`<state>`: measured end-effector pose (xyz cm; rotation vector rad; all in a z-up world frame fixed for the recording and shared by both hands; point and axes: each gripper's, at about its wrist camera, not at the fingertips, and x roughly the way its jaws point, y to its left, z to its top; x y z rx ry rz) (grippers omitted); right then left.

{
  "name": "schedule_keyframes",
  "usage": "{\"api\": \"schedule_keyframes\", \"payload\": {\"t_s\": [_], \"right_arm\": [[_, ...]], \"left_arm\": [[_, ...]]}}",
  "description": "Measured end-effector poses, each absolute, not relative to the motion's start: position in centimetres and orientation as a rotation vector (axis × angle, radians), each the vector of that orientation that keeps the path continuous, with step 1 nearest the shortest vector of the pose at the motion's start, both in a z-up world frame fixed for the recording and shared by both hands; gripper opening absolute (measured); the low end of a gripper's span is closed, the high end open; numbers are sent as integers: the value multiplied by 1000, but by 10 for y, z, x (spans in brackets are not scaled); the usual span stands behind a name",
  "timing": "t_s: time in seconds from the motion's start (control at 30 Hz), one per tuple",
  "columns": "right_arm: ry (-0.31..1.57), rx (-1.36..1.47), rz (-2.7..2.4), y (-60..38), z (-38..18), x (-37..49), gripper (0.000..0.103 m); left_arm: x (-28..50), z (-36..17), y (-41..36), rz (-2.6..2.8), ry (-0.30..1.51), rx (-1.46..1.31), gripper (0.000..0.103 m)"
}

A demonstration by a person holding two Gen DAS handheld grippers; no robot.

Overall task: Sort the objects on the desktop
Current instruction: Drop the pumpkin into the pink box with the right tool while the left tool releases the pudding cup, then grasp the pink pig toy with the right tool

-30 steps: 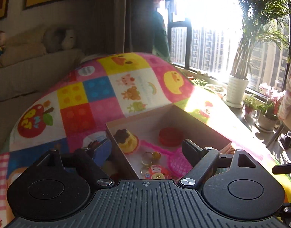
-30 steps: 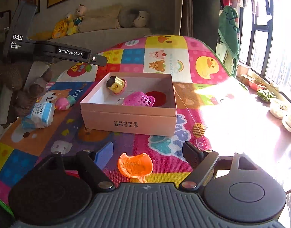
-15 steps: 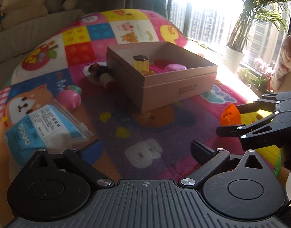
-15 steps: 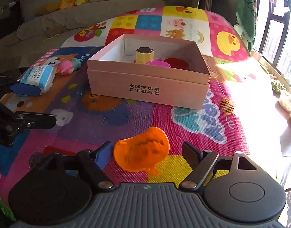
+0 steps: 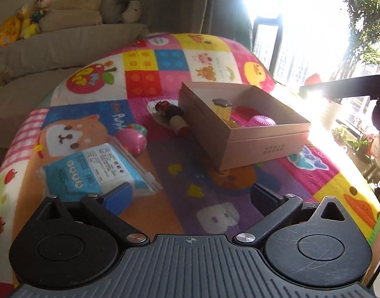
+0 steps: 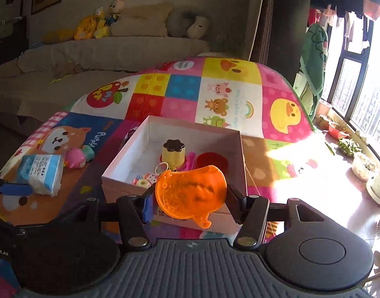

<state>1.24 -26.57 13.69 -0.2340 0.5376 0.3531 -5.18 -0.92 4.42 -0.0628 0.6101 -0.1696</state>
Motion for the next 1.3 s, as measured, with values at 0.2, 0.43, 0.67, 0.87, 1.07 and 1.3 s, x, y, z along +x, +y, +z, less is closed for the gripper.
{"api": "schedule_keyframes", "payload": {"t_s": [0.2, 0.43, 0.67, 0.87, 1.07, 1.3], "right_arm": [[550, -254, 263, -250, 133, 75, 60], [607, -175, 476, -201, 136, 58, 60], [840, -3, 695, -109, 110, 72, 70], [932, -57, 571, -45, 61, 99, 70], [929, -126, 623, -35, 49, 84, 47], [701, -213, 590, -60, 93, 45, 46]], "left_arm": [[-56, 48, 9, -106, 577, -7, 103], [-49, 41, 39, 26, 592, -13, 103], [-52, 41, 53, 89, 604, -32, 103], [-61, 35, 70, 124, 629, -50, 103], [-62, 26, 83, 149, 655, -74, 103], [-53, 21, 81, 120, 678, -91, 103]]}}
